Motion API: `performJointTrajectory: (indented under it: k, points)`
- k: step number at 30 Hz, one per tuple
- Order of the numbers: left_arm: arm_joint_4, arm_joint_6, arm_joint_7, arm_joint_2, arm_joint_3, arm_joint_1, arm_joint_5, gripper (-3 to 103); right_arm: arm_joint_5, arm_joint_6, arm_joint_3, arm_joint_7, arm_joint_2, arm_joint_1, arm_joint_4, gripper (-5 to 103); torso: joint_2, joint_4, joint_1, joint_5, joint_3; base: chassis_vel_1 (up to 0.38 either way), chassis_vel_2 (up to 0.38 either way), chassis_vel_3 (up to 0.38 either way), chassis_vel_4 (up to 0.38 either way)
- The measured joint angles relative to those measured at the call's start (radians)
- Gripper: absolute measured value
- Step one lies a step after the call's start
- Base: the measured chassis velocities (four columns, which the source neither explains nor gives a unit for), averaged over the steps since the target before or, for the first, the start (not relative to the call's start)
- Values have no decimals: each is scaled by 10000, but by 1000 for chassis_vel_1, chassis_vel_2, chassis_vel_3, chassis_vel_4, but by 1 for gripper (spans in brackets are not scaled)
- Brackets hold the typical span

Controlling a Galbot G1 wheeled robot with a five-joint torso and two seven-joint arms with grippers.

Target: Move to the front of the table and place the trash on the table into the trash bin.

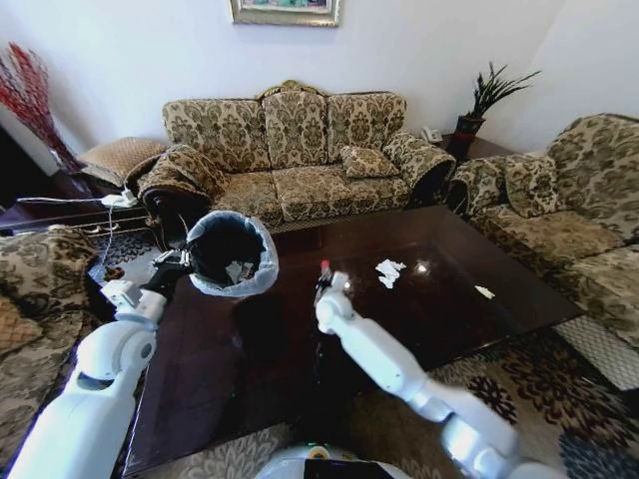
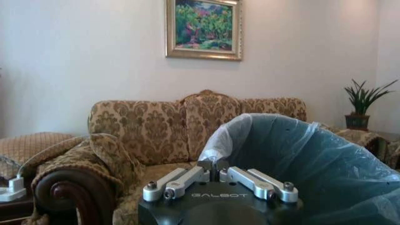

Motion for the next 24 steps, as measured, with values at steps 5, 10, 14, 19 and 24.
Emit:
performJointTrajectory:
  k: [5,10,14,19,24]
  points:
    - [-143,-27,87,-63,28,151,81,2,649,-137,140,41,-459,1452,1281,5,-1,0,1,1,0,0,0,0,0]
    - [-249,-35,147,-62,15,327,112,2,1610,-276,145,-242,-217,3003,2112,5,0,1,0,0,-1,0,0,0,0]
    - [-355,-32,151,-89,110,424,127,2,2523,-294,-33,-500,251,4139,2396,5,0,3,-1,-3,-1,0,0,0,0]
    - [-431,158,274,-109,220,447,139,2,3642,-269,-651,-812,999,5483,2719,5,0,2,-1,-5,-2,0,0,0,0]
    - [-439,307,298,-160,339,393,134,2,4207,-267,-1528,-392,1566,5576,2968,4,0,3,-2,-4,-2,0,0,0,0]
